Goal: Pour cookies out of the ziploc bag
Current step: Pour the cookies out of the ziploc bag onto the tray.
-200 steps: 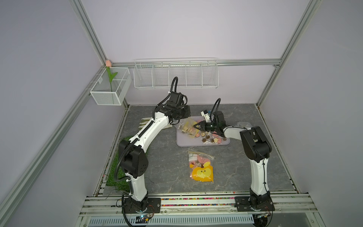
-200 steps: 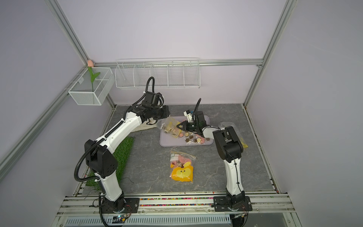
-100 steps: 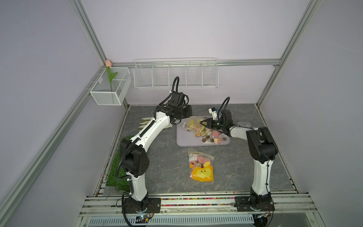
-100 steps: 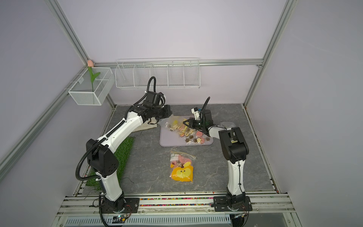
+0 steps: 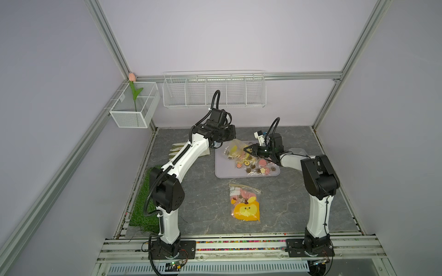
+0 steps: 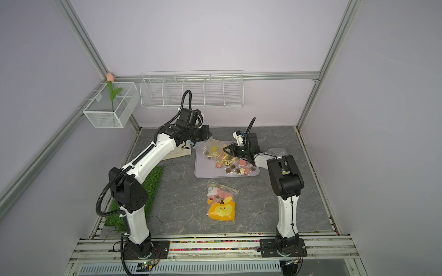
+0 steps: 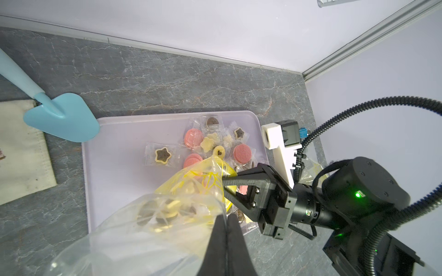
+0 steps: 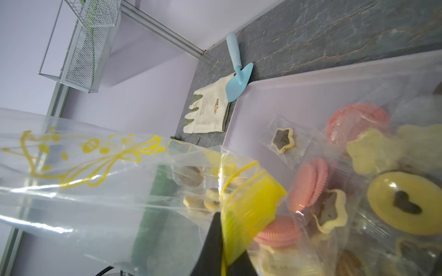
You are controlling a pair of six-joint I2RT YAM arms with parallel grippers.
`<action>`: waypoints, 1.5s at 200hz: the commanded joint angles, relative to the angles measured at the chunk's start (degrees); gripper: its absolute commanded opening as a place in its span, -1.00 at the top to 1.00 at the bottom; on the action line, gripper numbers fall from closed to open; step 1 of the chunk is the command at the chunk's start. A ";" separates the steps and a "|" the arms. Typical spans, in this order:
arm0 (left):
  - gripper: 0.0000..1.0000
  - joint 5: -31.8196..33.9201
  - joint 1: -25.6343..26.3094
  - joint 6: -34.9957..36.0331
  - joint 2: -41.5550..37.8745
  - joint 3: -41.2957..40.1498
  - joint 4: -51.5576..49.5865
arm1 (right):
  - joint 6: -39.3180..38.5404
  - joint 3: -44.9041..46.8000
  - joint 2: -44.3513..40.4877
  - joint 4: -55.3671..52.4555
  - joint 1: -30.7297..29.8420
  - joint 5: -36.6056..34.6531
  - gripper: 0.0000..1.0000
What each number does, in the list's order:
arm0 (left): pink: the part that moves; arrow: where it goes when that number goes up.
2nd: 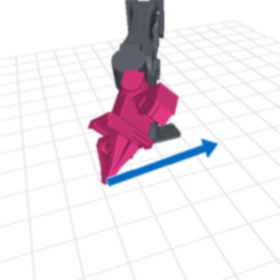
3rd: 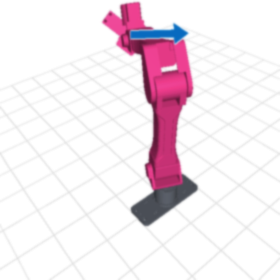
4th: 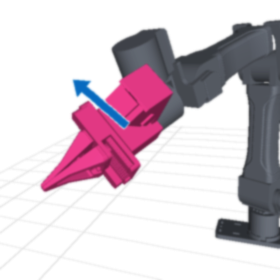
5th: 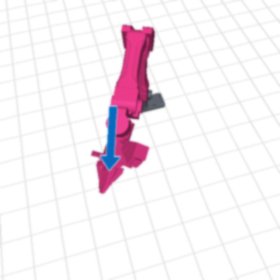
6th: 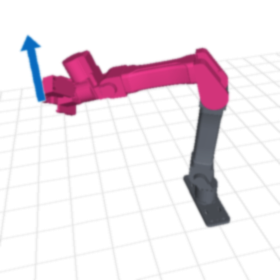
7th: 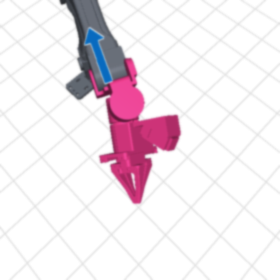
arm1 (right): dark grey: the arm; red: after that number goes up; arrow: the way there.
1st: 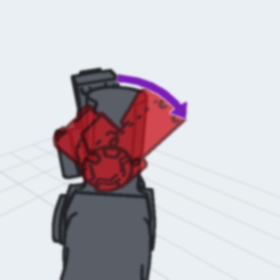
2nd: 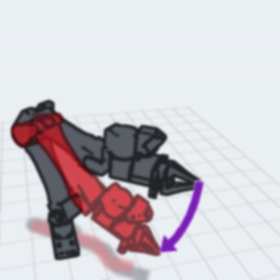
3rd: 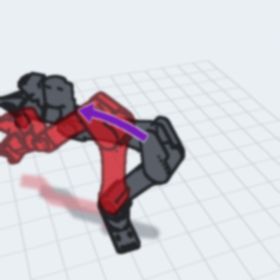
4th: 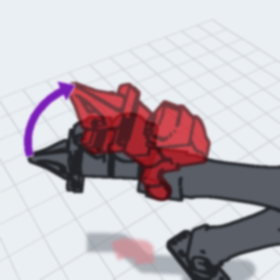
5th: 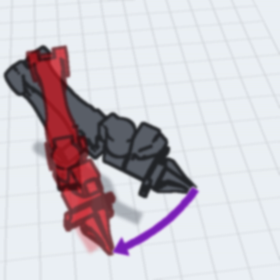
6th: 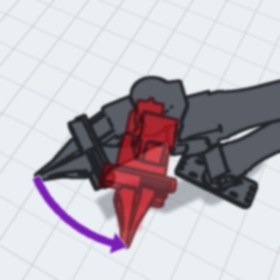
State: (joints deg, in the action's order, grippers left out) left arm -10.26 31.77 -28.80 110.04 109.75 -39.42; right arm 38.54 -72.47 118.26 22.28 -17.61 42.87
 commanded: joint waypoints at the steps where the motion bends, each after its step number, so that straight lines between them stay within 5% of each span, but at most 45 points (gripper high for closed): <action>1: 1.00 1.53 -1.43 1.77 -1.49 1.64 -1.03 | -0.68 -2.81 1.93 -2.23 -1.07 -0.38 0.86; 106: 1.00 1.72 -2.41 2.08 -1.35 4.67 -3.38 | 5.01 -8.11 5.27 1.57 -1.39 2.04 0.85; 300: 1.00 0.37 -0.14 0.59 -0.93 5.86 -2.12 | -2.49 -1.28 -7.44 -9.36 1.42 -5.71 0.85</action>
State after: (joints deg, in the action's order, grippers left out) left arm -9.45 30.98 -27.83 109.69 113.95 -41.91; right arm 37.67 -75.96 113.25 14.00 -17.12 38.59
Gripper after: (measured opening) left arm 0.046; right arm 0.073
